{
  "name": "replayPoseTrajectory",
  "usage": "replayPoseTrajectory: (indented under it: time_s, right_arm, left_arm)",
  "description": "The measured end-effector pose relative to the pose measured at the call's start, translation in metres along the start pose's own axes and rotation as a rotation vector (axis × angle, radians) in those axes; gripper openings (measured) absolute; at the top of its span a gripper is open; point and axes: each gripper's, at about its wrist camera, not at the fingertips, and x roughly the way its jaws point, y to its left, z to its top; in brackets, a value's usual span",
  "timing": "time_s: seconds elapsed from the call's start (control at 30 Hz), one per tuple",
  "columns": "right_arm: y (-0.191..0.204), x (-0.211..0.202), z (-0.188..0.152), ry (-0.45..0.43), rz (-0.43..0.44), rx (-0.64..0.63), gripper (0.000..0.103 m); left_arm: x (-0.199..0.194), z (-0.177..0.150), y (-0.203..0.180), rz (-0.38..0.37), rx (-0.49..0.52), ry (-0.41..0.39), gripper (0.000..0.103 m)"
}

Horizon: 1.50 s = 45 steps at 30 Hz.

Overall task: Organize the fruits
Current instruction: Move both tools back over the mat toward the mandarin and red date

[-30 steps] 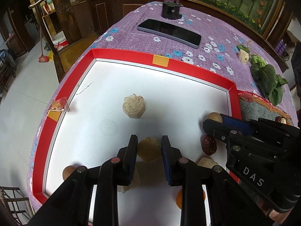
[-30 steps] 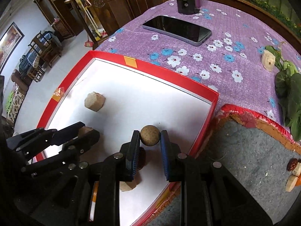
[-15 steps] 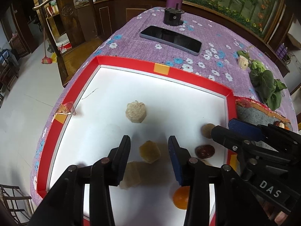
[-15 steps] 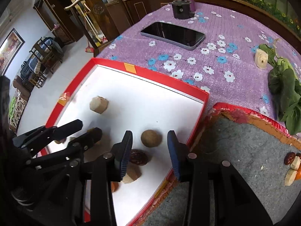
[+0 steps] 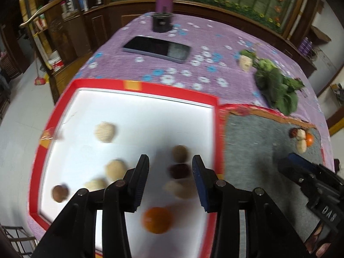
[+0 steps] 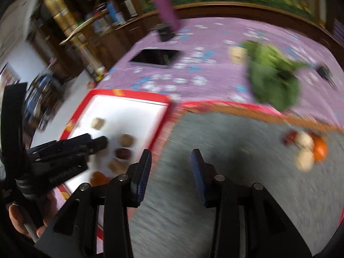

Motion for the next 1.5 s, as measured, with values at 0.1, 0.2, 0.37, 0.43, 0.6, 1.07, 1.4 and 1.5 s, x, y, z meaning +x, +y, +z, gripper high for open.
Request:
replayPoseTrajectory:
  time_s: [0.1, 0.2, 0.37, 0.43, 0.6, 1.07, 1.4, 1.5]
  right_arm:
    - [-0.043, -0.019, -0.01, -0.011, -0.042, 0.131, 0.048]
    - [-0.078, -0.04, -0.02, -0.029, -0.138, 0.205, 0.073]
    - [-0.121, -0.074, -0.03, -0.08, -0.264, 0.233, 0.085]
    - [-0.136, -0.085, -0.033, -0.105, -0.255, 0.252, 0.085]
    - [-0.161, -0.094, -0.034, -0.146, -0.186, 0.284, 0.085]
    - [-0.159, -0.057, -0.011, -0.08, -0.185, 0.038, 0.077]
    - [-0.173, -0.036, -0.003, -0.031, -0.124, 0.05, 0.049]
    - [-0.175, -0.031, -0.002, -0.023, -0.104, 0.053, 0.049]
  left_arm:
    - [-0.001, 0.0, -0.024, 0.0, 0.024, 0.003, 0.07]
    - [-0.005, 0.002, -0.044, -0.03, 0.015, -0.012, 0.078]
    - [-0.005, 0.006, -0.074, -0.162, -0.005, 0.019, 0.079]
    - [-0.006, 0.007, -0.089, -0.174, -0.005, -0.008, 0.079]
    - [0.0, 0.013, -0.118, -0.211, 0.006, -0.022, 0.078]
    - [0.034, 0.024, -0.17, -0.158, 0.179, -0.017, 0.076]
    - [0.055, 0.027, -0.189, -0.177, 0.297, 0.042, 0.056]
    - [0.06, 0.027, -0.194, -0.189, 0.315, 0.064, 0.056]
